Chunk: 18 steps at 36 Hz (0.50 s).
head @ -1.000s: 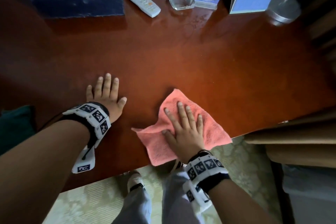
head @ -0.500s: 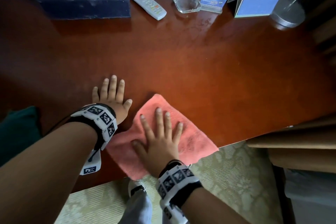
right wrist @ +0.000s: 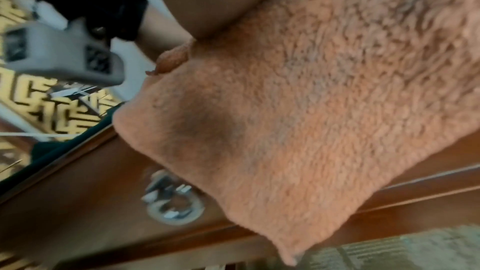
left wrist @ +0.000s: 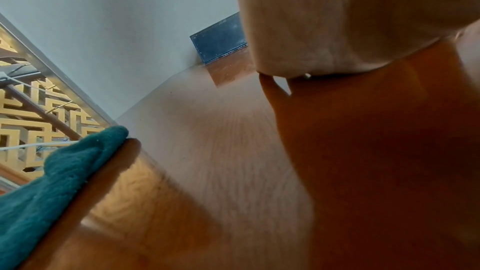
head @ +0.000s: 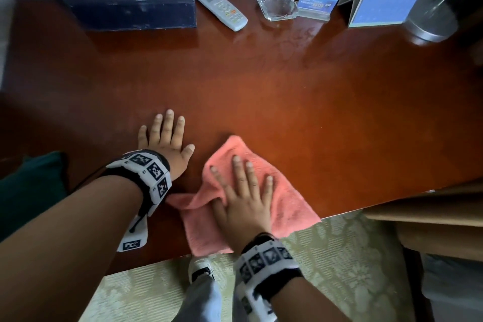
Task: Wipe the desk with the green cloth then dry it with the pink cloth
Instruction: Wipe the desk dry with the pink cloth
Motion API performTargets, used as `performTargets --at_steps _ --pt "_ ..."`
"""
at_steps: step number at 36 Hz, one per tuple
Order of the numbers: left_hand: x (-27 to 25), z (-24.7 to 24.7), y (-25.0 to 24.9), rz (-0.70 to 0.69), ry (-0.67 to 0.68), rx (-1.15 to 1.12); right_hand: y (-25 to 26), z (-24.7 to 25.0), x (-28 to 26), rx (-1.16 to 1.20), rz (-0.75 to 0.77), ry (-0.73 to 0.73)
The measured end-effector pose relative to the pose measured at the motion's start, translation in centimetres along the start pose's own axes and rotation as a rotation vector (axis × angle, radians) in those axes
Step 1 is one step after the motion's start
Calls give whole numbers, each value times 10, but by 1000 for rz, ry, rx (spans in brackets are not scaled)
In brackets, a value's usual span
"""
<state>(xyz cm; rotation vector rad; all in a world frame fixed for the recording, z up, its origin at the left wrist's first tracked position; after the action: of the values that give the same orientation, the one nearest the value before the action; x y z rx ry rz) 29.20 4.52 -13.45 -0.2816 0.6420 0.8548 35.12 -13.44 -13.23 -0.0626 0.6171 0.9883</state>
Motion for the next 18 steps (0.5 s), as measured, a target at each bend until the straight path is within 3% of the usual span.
performTargets --at_steps 4,8,11,18 --pt "-6 1 -1 -32 -91 -32 -52 19 6 18 -93 55" --pt "-8 17 -3 52 62 116 -104 38 11 74 -234 74" --pt "-10 43 -9 8 1 140 -130 48 12 111 -302 132" --pt "10 77 -21 -10 -88 104 -106 43 12 48 -237 269"
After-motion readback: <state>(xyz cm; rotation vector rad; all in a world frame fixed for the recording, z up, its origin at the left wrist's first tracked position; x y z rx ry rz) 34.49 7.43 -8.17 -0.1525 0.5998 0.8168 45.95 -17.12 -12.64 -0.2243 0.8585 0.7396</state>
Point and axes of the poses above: each hand's wrist, its own x-axis towards the middle knuckle, its own z-axis out of the back of the hand, y = z × x, the point moved 6 cm from there along x, towards the middle knuckle, and after that the axes turned 13 degrees about y, right-handed, at the moved point
